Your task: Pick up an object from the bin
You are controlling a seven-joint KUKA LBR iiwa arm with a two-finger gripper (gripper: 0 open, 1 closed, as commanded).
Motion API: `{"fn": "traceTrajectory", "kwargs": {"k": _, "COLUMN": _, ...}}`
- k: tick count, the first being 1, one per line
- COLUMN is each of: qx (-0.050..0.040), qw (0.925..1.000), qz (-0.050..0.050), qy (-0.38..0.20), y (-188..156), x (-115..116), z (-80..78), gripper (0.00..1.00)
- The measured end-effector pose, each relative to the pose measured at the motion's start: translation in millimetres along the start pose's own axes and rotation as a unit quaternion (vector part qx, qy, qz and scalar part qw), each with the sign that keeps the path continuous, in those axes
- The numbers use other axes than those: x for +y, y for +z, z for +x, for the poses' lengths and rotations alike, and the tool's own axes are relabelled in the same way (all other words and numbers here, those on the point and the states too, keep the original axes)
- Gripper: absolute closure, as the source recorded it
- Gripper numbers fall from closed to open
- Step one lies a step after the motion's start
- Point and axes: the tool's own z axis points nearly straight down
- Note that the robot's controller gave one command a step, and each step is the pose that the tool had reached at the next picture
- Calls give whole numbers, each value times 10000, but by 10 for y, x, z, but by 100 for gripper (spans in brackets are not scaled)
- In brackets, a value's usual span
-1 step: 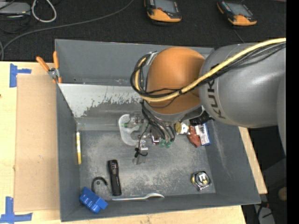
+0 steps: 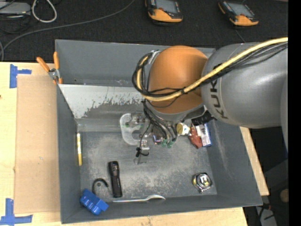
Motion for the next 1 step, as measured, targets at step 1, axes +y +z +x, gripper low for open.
{"fn": "traceTrajectory", "kwargs": {"k": 1, "qx": 38, "qw": 9996, "qz": 14, "qy": -278, "y": -254, "x": 105, "z": 175, "gripper": 0}}
